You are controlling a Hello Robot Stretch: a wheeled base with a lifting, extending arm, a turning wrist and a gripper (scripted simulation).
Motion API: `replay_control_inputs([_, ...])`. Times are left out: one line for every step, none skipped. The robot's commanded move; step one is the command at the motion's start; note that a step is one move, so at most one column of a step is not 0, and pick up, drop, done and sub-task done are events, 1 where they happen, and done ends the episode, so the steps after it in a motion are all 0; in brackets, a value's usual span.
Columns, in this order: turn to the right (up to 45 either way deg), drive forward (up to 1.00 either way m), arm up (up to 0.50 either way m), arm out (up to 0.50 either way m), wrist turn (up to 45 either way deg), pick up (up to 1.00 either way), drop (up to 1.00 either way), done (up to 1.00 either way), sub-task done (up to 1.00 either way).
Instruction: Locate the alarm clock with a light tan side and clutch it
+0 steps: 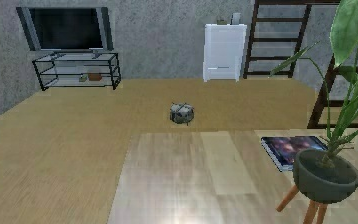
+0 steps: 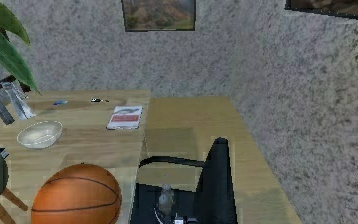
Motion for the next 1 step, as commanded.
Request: replay_control_inputs([0.0,0.0,0.1,0.0,0.0,0.0,0.0,0.0,0.0])
